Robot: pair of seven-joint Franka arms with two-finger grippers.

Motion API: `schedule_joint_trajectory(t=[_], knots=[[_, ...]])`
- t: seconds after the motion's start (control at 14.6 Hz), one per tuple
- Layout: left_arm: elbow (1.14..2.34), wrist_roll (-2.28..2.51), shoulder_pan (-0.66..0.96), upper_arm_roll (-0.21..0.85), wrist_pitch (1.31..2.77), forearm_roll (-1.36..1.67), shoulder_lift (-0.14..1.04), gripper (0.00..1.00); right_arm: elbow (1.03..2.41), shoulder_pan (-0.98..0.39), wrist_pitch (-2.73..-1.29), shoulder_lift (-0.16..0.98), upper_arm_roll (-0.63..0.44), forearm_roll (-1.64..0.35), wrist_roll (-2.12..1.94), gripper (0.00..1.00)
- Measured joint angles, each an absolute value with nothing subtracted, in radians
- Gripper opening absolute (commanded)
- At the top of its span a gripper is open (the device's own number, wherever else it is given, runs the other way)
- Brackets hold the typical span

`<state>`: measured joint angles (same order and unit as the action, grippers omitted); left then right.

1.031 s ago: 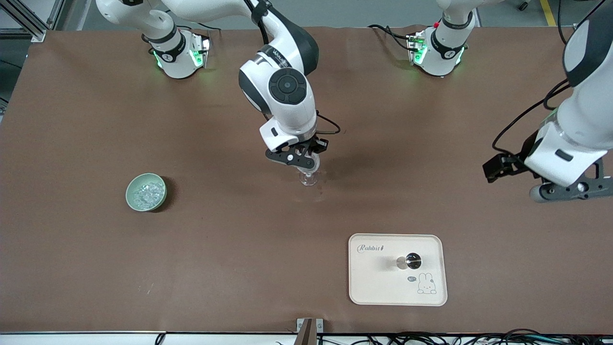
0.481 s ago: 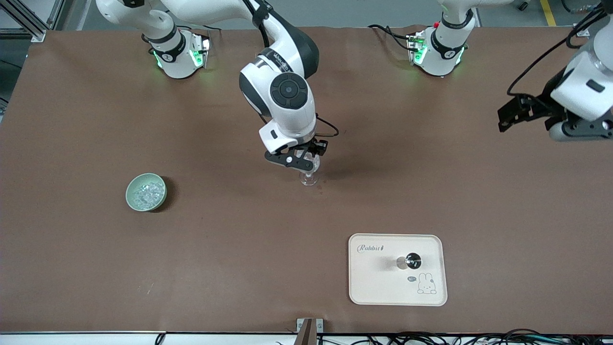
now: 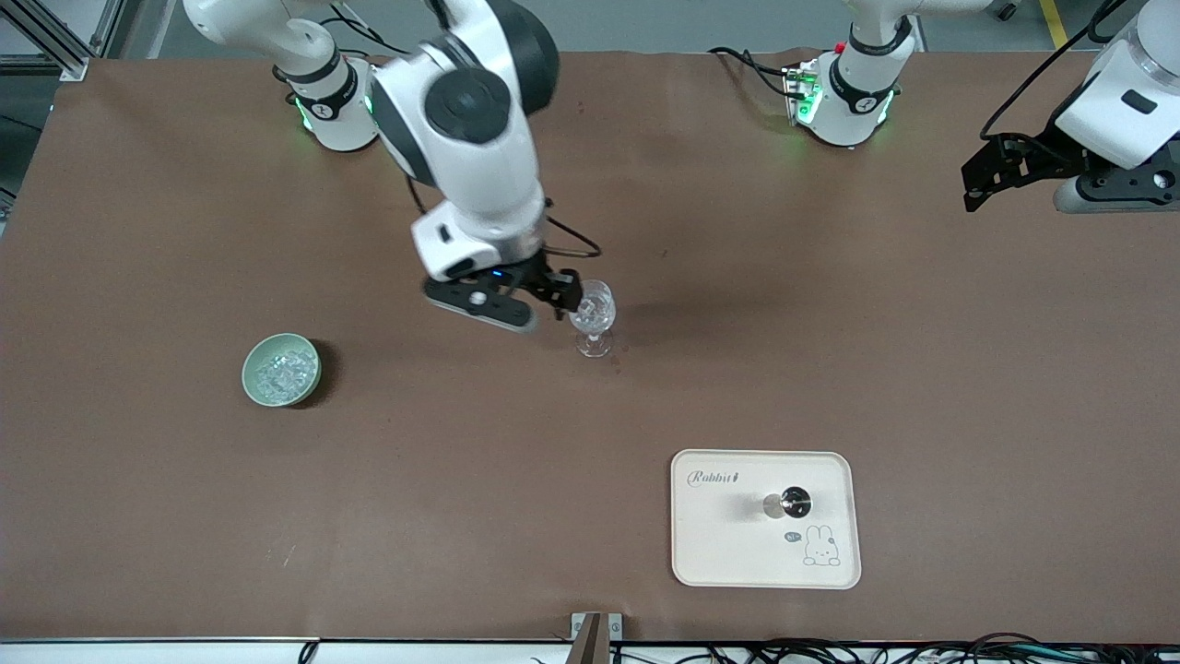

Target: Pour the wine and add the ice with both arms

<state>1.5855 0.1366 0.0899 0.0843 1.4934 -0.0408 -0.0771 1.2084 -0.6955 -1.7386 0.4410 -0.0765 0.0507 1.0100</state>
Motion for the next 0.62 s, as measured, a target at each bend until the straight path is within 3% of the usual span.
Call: schedule_joint_trajectory(t=[0.41, 0.62], knots=[[1.590, 0.137, 0.089, 0.084, 1.503, -0.032, -0.077, 1.00, 1.209, -0.422, -1.637, 0.278, -0.082, 0.088, 0.753, 1.00], [1.590, 0.137, 0.089, 0.083, 1.504, -0.032, -0.077, 1.00, 1.209, -0.283, -1.520, 0.228, -0.078, 0.085, 0.552, 1.00]])
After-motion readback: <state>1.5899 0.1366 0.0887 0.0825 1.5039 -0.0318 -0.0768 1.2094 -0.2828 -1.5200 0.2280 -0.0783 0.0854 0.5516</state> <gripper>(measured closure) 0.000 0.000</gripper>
